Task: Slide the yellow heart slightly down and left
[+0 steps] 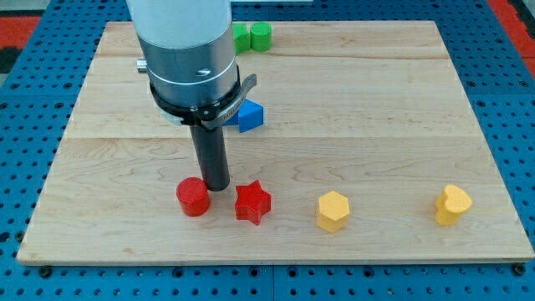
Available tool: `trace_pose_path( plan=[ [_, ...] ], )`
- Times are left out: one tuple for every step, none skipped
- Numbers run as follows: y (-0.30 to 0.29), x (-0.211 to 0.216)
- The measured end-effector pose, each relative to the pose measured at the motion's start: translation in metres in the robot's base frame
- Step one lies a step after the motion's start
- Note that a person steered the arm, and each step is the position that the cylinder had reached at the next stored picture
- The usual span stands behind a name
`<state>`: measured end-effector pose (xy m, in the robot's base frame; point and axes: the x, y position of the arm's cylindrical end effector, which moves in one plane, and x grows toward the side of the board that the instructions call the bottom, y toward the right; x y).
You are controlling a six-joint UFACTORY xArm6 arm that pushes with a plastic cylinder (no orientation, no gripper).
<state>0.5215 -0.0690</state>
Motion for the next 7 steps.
trace_pose_path(
  plan=[
    [-0.008, -0.008],
    [0.044, -0.032],
    [0.168, -0.035],
    [0.278, -0.029],
    [0.328, -0.001],
    [0.326, 0.010],
    [0.284, 0.014]
  ],
)
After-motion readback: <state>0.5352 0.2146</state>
